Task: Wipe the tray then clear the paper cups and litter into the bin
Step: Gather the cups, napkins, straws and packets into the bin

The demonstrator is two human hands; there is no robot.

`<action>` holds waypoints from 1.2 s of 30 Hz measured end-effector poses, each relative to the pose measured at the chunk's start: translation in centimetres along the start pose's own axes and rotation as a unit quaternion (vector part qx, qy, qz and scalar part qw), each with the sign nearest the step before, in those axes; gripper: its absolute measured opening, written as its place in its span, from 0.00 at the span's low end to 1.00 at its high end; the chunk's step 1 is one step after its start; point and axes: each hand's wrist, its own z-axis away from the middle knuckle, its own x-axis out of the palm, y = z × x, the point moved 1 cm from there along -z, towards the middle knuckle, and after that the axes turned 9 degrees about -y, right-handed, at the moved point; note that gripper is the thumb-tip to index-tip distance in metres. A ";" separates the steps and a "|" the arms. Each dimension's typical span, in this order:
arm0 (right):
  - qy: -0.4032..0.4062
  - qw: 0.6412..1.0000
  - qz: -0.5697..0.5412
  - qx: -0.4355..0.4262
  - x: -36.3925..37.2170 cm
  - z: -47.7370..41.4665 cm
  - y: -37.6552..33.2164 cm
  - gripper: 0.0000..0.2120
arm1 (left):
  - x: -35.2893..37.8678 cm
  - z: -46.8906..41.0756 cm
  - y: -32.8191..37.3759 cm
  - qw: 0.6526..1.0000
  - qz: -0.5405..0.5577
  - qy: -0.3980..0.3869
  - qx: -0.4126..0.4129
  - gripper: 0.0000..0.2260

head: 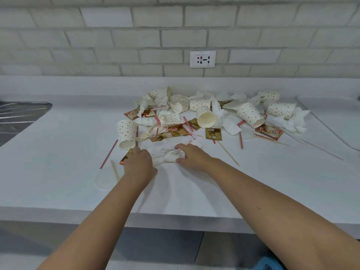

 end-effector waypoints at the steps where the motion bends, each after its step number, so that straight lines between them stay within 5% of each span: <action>1: 0.006 1.000 0.013 0.011 0.3 -0.4 -0.1 0.21 | 0.4 0.0 -0.4 1.000 -0.010 -0.021 -0.009 0.22; 5: 0.029 0.998 0.034 0.035 0.2 -0.8 -0.2 0.16 | 1.8 -0.7 -1.0 0.997 0.012 -0.071 0.025 0.10; 9: 0.037 0.998 0.040 0.044 -0.2 -0.7 -0.1 0.08 | 2.4 -0.8 -0.4 0.990 0.086 -0.038 0.103 0.09; 12: 0.036 0.996 0.050 0.060 -0.6 -0.5 0.2 0.15 | 2.2 -0.9 0.1 0.975 0.140 0.022 0.170 0.08; 19: 0.115 0.989 0.022 0.087 -2.3 0.6 0.7 0.17 | -0.9 -2.8 1.6 0.875 0.383 0.152 0.253 0.04; 23: 0.169 0.982 -0.014 0.087 -3.1 1.4 1.0 0.17 | 0.2 -5.7 2.5 0.962 0.203 0.081 0.165 0.10; 26: 0.195 0.978 -0.028 0.067 -3.4 1.7 1.4 0.18 | 1.6 -5.9 3.2 0.980 0.135 0.043 0.139 0.09; 36: 0.248 0.966 -0.071 0.030 -4.0 2.0 1.7 0.08 | -0.7 -4.8 4.9 0.850 0.461 0.143 0.211 0.16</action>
